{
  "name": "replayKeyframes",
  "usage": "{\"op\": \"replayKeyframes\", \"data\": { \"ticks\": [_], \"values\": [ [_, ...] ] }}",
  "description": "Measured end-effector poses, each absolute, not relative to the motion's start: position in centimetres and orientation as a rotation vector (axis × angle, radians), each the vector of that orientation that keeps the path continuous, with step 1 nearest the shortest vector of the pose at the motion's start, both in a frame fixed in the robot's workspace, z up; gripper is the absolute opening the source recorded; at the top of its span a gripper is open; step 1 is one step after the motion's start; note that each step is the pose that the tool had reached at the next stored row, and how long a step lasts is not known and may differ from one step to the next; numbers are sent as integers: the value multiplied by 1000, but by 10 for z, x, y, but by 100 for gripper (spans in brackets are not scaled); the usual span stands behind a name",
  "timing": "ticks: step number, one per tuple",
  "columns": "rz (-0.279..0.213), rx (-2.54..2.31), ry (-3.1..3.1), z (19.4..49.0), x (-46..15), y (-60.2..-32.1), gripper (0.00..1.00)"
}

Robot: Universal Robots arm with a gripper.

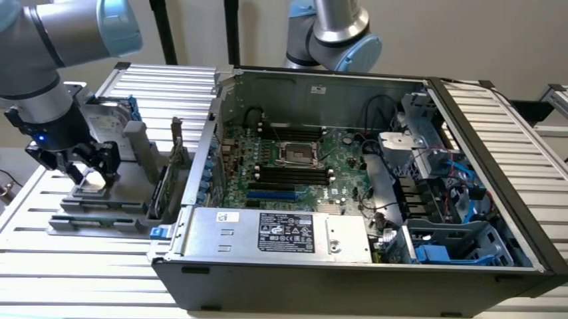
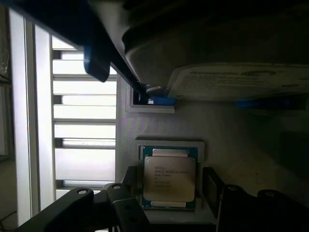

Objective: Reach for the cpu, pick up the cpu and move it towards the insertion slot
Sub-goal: 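Pick up the cpu and move it towards the insertion slot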

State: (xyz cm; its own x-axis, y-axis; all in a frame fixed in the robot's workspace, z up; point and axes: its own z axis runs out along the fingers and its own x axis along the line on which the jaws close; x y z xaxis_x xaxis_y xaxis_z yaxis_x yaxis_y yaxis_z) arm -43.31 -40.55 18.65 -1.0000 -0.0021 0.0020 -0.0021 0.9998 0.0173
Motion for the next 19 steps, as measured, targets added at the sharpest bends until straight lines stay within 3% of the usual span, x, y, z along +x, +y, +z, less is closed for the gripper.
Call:
{"op": "replayKeyframes", "data": {
  "ticks": [19],
  "values": [
    [-19,3,-3139,185,-433,-404,65]
  ]
}}
